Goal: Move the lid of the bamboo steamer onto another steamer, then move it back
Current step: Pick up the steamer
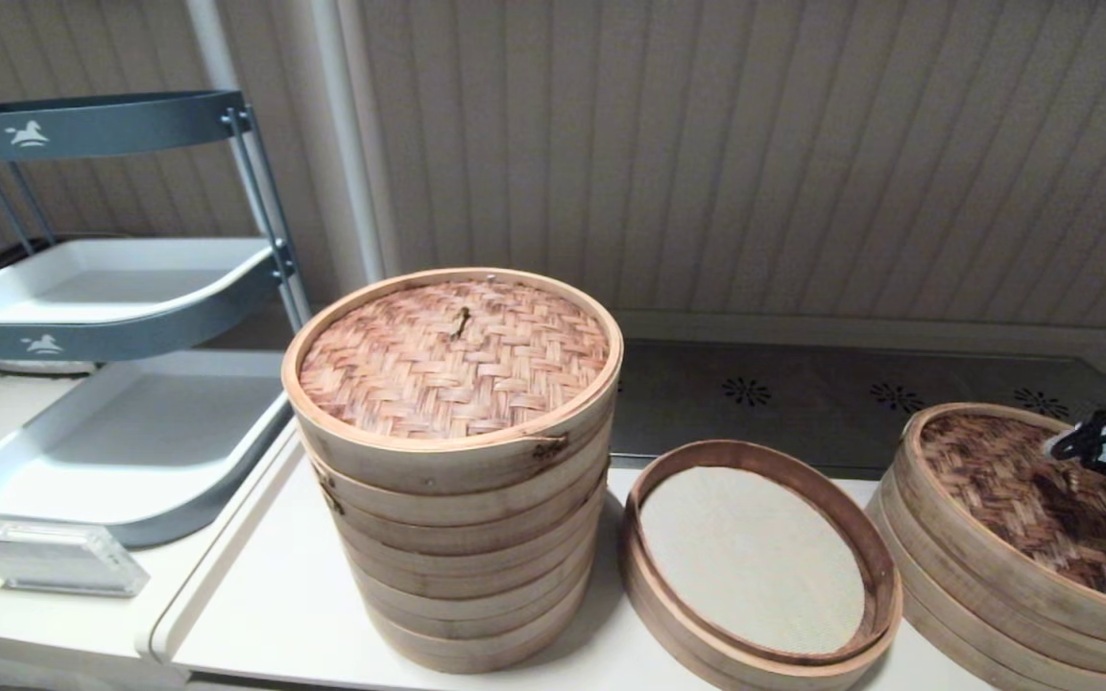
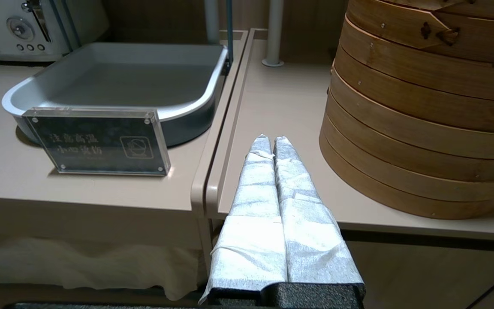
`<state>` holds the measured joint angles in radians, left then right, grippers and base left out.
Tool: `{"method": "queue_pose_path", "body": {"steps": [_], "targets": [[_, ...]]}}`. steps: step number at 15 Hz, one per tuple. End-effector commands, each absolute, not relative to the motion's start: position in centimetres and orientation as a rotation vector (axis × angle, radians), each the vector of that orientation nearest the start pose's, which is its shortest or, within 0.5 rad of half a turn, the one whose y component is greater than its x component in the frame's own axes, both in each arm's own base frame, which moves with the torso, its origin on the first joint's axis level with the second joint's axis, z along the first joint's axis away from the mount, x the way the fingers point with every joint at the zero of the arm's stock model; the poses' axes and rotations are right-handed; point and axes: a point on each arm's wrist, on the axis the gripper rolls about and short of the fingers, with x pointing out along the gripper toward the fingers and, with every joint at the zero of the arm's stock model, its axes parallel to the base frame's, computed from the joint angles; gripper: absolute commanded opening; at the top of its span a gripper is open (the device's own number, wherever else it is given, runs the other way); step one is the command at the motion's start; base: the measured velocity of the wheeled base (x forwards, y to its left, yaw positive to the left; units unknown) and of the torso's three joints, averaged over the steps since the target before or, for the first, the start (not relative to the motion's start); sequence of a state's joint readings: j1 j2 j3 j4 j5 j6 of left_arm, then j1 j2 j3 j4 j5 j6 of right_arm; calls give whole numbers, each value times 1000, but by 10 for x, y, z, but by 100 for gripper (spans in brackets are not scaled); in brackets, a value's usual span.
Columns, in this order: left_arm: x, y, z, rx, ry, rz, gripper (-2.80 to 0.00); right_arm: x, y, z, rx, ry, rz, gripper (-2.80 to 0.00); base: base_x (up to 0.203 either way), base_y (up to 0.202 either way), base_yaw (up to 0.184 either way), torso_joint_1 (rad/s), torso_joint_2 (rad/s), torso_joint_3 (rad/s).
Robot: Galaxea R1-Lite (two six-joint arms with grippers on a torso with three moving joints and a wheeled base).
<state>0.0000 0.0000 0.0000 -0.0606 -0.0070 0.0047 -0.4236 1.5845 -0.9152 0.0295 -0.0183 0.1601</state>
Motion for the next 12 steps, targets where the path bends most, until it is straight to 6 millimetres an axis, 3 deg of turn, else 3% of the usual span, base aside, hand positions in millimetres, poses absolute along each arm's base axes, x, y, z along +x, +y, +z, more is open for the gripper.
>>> {"method": "queue_pose_path", "body": {"steps": [1,3,10,11,12], "targets": [[-21,0,75,5,-38,-7,-280,246,-111,176,287,660,-477,0,0,0,0,0,0,0],[-21,0,75,5,-38,-8,-280,244,-111,167,270,690,-480,0,0,0,0,0,0,0],[-21,0,75,5,-38,-8,-280,246,-112,164,265,694,-478,0,0,0,0,0,0,0],[-21,0,75,5,-38,-6,-280,246,-112,164,265,694,-478,-280,0,0,0,0,0,0],[-21,0,75,5,-38,-6,-280,246,-112,164,265,693,-478,-280,0,0,0,0,0,0]]}}
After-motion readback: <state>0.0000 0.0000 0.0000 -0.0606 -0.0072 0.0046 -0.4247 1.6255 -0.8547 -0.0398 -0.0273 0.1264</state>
